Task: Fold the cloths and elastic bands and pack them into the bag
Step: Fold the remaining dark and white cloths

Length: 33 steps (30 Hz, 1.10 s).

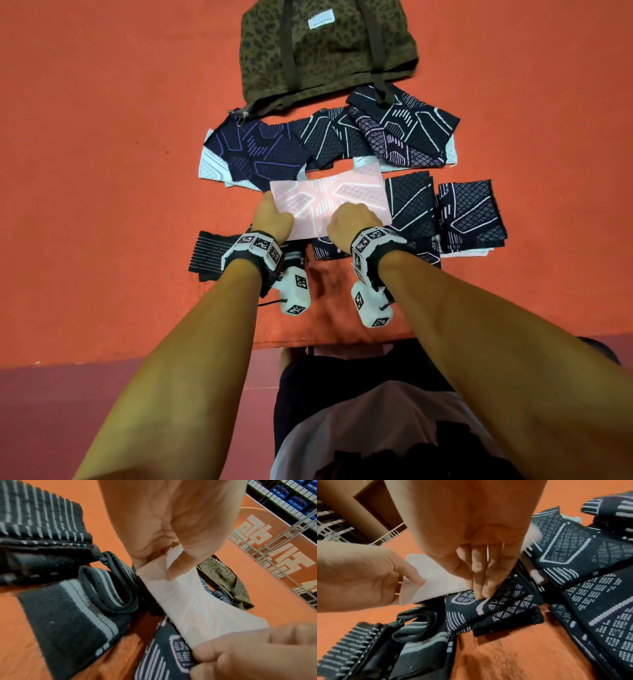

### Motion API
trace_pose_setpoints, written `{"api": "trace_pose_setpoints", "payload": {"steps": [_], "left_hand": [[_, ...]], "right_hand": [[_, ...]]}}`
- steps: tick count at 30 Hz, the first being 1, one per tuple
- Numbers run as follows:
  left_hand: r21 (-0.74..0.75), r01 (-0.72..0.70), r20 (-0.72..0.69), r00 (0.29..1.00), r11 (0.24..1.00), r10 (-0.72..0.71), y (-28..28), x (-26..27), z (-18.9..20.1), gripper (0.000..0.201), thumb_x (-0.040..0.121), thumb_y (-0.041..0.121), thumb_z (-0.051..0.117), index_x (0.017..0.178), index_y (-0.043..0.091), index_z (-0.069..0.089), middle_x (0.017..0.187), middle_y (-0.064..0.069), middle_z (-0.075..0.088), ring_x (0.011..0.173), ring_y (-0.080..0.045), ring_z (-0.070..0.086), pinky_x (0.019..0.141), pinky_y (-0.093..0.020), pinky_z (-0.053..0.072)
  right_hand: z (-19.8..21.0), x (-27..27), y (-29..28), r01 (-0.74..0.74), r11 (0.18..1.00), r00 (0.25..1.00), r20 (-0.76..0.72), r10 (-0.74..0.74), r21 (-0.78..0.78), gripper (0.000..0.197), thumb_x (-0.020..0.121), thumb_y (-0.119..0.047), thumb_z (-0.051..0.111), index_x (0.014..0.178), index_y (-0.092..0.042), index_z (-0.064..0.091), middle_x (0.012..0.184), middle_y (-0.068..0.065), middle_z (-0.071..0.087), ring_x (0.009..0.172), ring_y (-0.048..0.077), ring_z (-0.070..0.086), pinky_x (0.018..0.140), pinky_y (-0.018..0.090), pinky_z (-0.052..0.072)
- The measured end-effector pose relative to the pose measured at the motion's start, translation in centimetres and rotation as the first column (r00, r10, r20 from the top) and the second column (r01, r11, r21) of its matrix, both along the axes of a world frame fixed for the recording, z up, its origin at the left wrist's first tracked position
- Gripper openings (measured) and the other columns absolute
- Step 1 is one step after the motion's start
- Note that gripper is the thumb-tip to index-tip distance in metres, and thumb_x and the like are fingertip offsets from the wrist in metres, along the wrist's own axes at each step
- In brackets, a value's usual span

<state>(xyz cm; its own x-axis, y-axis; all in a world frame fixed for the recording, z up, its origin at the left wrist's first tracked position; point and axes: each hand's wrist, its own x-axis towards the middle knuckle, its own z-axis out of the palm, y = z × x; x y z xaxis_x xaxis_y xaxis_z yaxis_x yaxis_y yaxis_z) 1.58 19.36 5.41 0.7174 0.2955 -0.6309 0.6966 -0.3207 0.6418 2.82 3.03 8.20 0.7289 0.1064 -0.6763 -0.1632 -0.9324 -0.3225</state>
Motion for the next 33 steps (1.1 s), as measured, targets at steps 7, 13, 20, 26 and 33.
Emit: {"api": "trace_pose_setpoints", "payload": {"steps": [7,13,20,26,33], "left_hand": [[-0.052,-0.008,-0.008,1.000,0.999,0.008,0.8,-1.3,0.6,0.049,0.074,-0.002,0.053,0.121,0.008,0.059,0.105,-0.010,0.066,0.096,-0.030,0.063,0.084,-0.039,0.054],[-0.138,-0.040,0.039,0.998,0.990,0.046,0.5,-1.3,0.7,0.038,0.081,-0.007,0.054,0.112,0.013,0.063,0.098,-0.008,0.068,0.085,-0.023,0.062,0.071,-0.029,0.051],[-0.269,-0.027,0.108,0.992,0.963,0.058,-2.9,0.4,1.4,0.012,0.091,0.023,0.062,0.080,0.020,0.067,0.082,-0.002,0.068,0.076,-0.012,0.061,0.076,-0.027,0.051],[-0.295,0.046,0.038,0.999,0.954,-0.036,-6.0,1.2,0.6,0.032,0.088,0.045,0.068,0.078,0.016,0.061,0.070,-0.010,0.055,0.065,-0.019,0.055,0.066,-0.030,0.048],[-0.302,0.120,-0.064,0.987,0.946,-0.146,-7.8,1.8,0.1,0.026,0.094,0.038,0.062,0.088,0.013,0.063,0.075,-0.006,0.063,0.061,-0.016,0.058,0.059,-0.025,0.050]], "right_hand": [[-0.4,0.5,1.8,0.037,0.972,0.999,-0.016,-0.035,0.231,0.045,0.085,-0.012,0.053,0.130,-0.016,0.051,0.120,0.011,0.060,0.105,0.033,0.059,0.089,0.040,0.052],[-1.3,0.0,1.9,0.022,0.986,0.999,-0.049,-0.014,0.163,0.052,0.083,0.000,0.052,0.134,-0.006,0.046,0.132,0.015,0.042,0.118,0.035,0.050,0.098,0.042,0.046],[-1.8,0.3,-0.9,0.114,0.972,0.993,-0.036,-0.109,0.206,0.049,0.086,-0.006,0.053,0.134,-0.010,0.050,0.133,0.013,0.051,0.122,0.032,0.051,0.102,0.038,0.043],[-1.8,0.9,-3.5,0.249,0.940,0.964,0.030,-0.263,0.232,0.034,0.097,-0.014,0.044,0.125,-0.020,0.061,0.124,0.012,0.062,0.099,0.028,0.059,0.080,0.025,0.043],[-2.1,1.9,-4.9,0.271,0.943,0.953,0.080,-0.291,0.194,0.031,0.101,-0.020,0.037,0.114,-0.005,0.061,0.114,0.021,0.064,0.096,0.033,0.058,0.075,0.030,0.040]]}}
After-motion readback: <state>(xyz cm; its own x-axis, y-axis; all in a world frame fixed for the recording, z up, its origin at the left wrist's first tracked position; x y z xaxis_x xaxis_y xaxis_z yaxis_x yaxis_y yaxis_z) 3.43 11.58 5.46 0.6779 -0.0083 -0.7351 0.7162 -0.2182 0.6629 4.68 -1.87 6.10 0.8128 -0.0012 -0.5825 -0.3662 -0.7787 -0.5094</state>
